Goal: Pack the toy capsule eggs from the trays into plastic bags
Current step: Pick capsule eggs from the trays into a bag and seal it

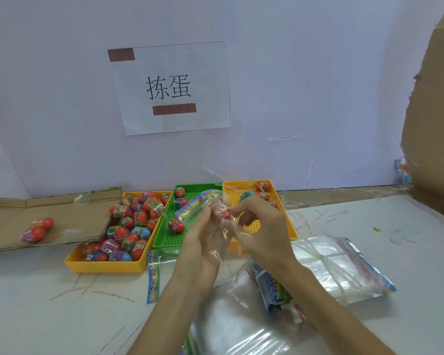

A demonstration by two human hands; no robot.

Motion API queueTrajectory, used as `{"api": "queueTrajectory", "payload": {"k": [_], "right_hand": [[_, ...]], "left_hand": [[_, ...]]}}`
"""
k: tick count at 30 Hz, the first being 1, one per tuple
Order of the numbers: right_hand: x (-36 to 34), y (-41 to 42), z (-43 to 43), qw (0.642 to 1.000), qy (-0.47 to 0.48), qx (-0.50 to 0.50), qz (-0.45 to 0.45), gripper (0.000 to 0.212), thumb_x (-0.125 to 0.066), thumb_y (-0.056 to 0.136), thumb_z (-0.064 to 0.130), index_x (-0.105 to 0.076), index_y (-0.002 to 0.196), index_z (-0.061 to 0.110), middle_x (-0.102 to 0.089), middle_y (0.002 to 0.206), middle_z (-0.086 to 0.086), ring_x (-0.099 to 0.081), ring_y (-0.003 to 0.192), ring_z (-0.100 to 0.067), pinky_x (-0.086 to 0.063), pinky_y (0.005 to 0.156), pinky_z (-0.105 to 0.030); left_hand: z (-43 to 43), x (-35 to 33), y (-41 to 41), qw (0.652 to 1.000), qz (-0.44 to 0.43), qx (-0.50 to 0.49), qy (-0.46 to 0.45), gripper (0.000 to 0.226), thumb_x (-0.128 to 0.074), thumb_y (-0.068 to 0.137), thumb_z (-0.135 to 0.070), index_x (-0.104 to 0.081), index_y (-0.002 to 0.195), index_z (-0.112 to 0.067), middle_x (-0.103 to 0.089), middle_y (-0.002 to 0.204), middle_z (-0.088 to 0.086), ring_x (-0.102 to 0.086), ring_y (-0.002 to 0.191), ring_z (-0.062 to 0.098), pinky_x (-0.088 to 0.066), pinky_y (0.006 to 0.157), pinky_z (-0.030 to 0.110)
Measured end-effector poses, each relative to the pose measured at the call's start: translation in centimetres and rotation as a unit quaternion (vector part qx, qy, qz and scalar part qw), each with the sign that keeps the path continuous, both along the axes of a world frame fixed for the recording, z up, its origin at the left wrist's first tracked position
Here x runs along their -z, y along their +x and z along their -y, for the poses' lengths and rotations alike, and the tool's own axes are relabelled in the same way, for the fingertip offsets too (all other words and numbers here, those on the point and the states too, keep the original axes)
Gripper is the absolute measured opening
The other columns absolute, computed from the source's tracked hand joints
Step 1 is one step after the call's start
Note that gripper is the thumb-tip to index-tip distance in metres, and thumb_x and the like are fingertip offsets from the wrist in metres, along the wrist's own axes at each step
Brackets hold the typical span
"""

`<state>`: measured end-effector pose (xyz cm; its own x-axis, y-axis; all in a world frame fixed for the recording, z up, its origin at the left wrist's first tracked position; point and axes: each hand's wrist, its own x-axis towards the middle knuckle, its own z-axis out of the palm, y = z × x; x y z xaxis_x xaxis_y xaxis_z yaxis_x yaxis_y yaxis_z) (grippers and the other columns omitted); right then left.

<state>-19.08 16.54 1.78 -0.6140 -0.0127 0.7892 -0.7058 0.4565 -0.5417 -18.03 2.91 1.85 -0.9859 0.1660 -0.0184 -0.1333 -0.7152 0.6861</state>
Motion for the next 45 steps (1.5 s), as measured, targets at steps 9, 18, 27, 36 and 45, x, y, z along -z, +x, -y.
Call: {"api": "queueTrajectory", "payload": {"k": [9, 18, 27, 36, 45], "right_hand": [[0.3, -0.3, -0.1, 0.998, 0.011, -0.041, 0.040, 0.030, -0.085, 0.079, 0.018, -0.060, 0.092, 0.024, -0.059, 0.091, 0.015, -0.061, 0.072, -0.011, -0.048, 0.061, -0.019], [-0.7, 0.6, -0.6, 0.974, 0.068, -0.148, 0.157, 0.047, -0.071, 0.077, 0.010, -0.062, 0.119, 0.029, -0.064, 0.116, 0.014, -0.065, 0.091, -0.015, -0.052, 0.073, -0.030], [-1.4, -4.4, -6.8, 0.940, 0.085, 0.137, 0.300, 0.032, -0.066, 0.088, 0.007, -0.065, 0.109, 0.033, -0.069, 0.112, 0.009, -0.061, 0.075, -0.003, -0.043, 0.059, -0.016], [-0.3, -8.9, -6.2, 0.868, 0.284, 0.215, 0.346, 0.044, -0.064, 0.087, 0.008, -0.061, 0.130, 0.020, -0.054, 0.113, -0.004, -0.059, 0.096, -0.024, -0.050, 0.073, -0.032], [-2.0, -6.2, -6.0, 0.949, 0.101, 0.161, 0.252, 0.009, -0.074, 0.090, 0.032, -0.077, 0.082, 0.028, -0.067, 0.066, 0.015, -0.062, 0.065, -0.002, -0.042, 0.054, -0.011]], "left_hand": [[0.0, 0.7, -0.8, 0.998, 0.009, -0.058, -0.012, 0.043, -0.072, 0.080, -0.028, -0.071, 0.115, -0.003, -0.073, 0.094, 0.011, -0.068, 0.071, 0.018, -0.063, 0.066, 0.031], [1.0, 1.1, -1.6, 0.994, 0.045, -0.102, 0.018, 0.044, -0.066, 0.082, -0.032, -0.072, 0.119, -0.008, -0.070, 0.113, 0.011, -0.066, 0.095, 0.019, -0.055, 0.097, 0.045], [2.3, 1.2, -2.4, 0.989, 0.079, -0.119, 0.034, 0.028, -0.062, 0.086, -0.038, -0.075, 0.103, -0.021, -0.077, 0.091, -0.004, -0.072, 0.071, 0.010, -0.056, 0.077, 0.039], [2.4, 1.0, -2.3, 0.988, 0.085, -0.129, 0.005, 0.040, -0.066, 0.078, -0.044, -0.071, 0.110, -0.022, -0.076, 0.091, -0.003, -0.071, 0.078, 0.013, -0.057, 0.076, 0.040], [2.7, 0.4, -2.0, 0.990, 0.062, -0.125, 0.011, 0.041, -0.069, 0.081, -0.030, -0.072, 0.120, -0.016, -0.076, 0.114, 0.005, -0.077, 0.090, 0.014, -0.058, 0.073, 0.033]]}}
